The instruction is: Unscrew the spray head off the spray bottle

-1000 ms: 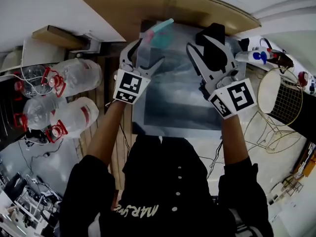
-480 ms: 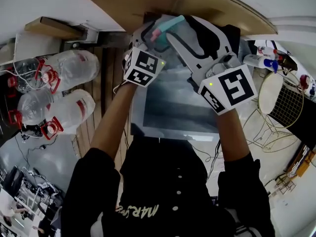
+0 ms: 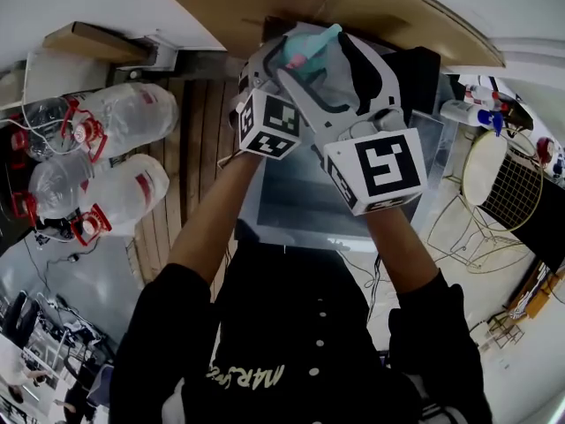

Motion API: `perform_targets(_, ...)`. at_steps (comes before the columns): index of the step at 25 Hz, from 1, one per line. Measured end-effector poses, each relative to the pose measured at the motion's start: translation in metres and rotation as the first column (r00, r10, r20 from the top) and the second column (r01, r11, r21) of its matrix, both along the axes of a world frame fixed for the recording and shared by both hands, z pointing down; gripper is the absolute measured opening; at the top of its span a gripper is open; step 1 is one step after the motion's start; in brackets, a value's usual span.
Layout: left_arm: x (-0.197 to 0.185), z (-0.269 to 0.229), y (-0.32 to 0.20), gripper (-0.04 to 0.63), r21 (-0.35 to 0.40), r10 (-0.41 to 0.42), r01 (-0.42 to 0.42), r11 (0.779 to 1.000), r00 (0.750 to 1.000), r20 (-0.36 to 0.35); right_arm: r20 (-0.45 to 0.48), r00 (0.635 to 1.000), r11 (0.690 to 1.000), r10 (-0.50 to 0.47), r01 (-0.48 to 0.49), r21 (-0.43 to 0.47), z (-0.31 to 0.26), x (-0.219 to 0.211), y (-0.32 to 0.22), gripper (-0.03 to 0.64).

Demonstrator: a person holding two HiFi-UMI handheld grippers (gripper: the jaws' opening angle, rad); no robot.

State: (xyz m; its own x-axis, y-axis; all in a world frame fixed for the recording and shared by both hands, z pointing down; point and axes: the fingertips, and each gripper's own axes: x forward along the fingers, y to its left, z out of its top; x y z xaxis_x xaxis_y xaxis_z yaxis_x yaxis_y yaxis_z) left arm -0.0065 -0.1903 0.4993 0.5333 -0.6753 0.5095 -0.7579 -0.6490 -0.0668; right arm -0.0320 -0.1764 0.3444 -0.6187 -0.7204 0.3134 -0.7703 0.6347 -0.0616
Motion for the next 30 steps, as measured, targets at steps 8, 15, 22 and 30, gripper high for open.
perform_targets(8, -0.001, -0.008, -0.001, 0.379, -0.003, -0.059, 0.059, 0.998, 0.998, 0.001, -0.023, 0.994, 0.994, 0.103, -0.102, 0.035, 0.006, -0.005, -0.013, 0.335)
perform_targets(15, 0.001, -0.006, -0.002, 0.376, 0.031, -0.019, 0.018, 0.999, 0.999, 0.032, -0.057, 0.998, 0.991, 0.032, -0.024, 0.128, -0.007, -0.003, -0.015, 0.281)
perform_targets(22, 0.0, -0.004, -0.001, 0.374, 0.034, -0.046, 0.045, 0.998, 0.998, 0.04, -0.129, 0.992, 0.982, -0.001, 0.025, 0.186, -0.009, -0.003, -0.012, 0.264)
perform_targets(30, -0.001, -0.008, -0.001, 0.374, 0.023, -0.09, 0.09, 0.996, 0.996, -0.012, -0.08, 0.989, 0.988, 0.127, -0.12, 0.094, 0.003, -0.005, -0.016, 0.334)
